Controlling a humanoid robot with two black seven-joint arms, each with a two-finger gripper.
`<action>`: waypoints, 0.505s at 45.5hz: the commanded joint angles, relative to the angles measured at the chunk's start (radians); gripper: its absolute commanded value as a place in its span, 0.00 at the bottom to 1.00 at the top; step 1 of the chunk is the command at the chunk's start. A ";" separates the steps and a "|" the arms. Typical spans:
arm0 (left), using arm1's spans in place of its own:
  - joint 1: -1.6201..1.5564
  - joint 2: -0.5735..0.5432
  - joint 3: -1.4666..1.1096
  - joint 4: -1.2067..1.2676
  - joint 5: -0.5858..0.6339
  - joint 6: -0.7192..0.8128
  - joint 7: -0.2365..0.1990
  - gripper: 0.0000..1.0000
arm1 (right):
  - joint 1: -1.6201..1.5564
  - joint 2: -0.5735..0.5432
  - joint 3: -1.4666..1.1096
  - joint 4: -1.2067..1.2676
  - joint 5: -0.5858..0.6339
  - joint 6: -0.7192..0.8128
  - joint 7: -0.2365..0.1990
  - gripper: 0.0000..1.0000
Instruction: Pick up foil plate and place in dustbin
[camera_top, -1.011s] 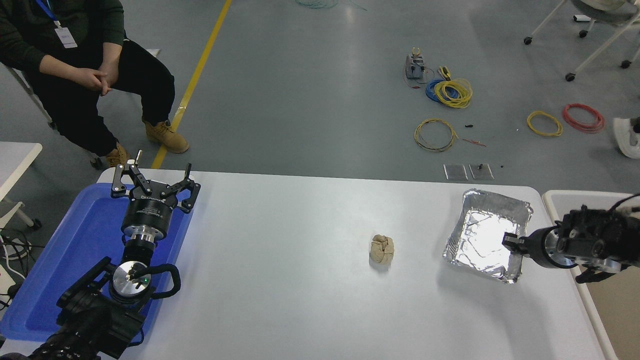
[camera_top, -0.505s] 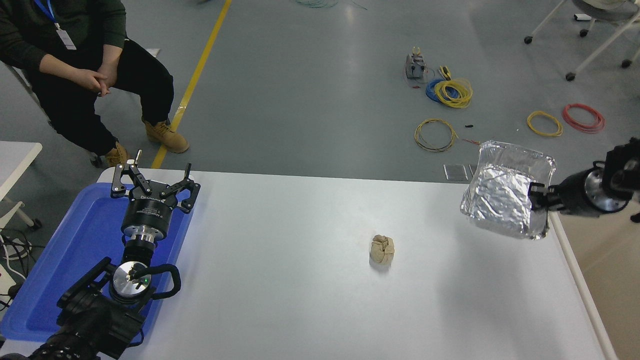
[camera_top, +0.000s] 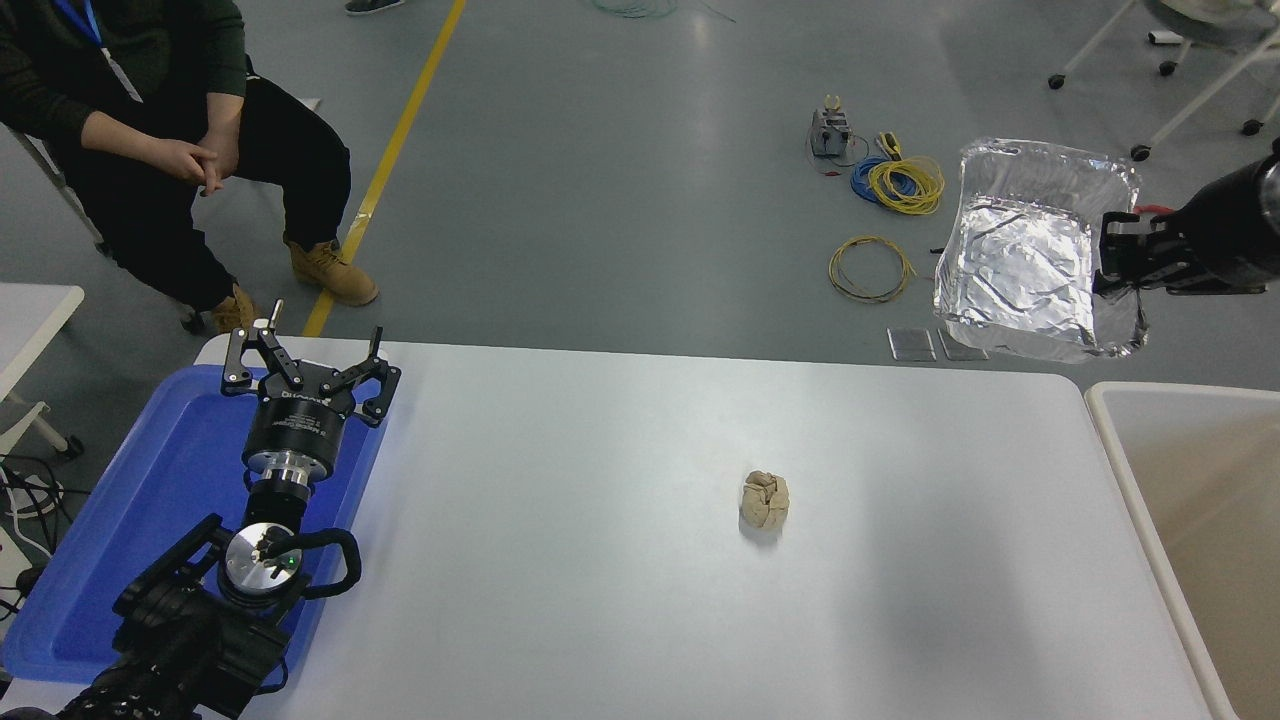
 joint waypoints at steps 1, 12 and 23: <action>0.000 0.001 0.000 0.000 0.000 0.000 0.000 1.00 | 0.067 0.000 -0.016 0.006 -0.013 0.039 -0.002 0.00; 0.000 -0.001 0.000 0.000 0.000 0.000 0.000 1.00 | 0.055 0.000 -0.016 0.006 -0.015 0.039 -0.002 0.00; 0.000 0.001 0.000 0.000 0.000 0.000 0.000 1.00 | -0.050 -0.006 -0.019 -0.057 -0.030 -0.002 -0.002 0.00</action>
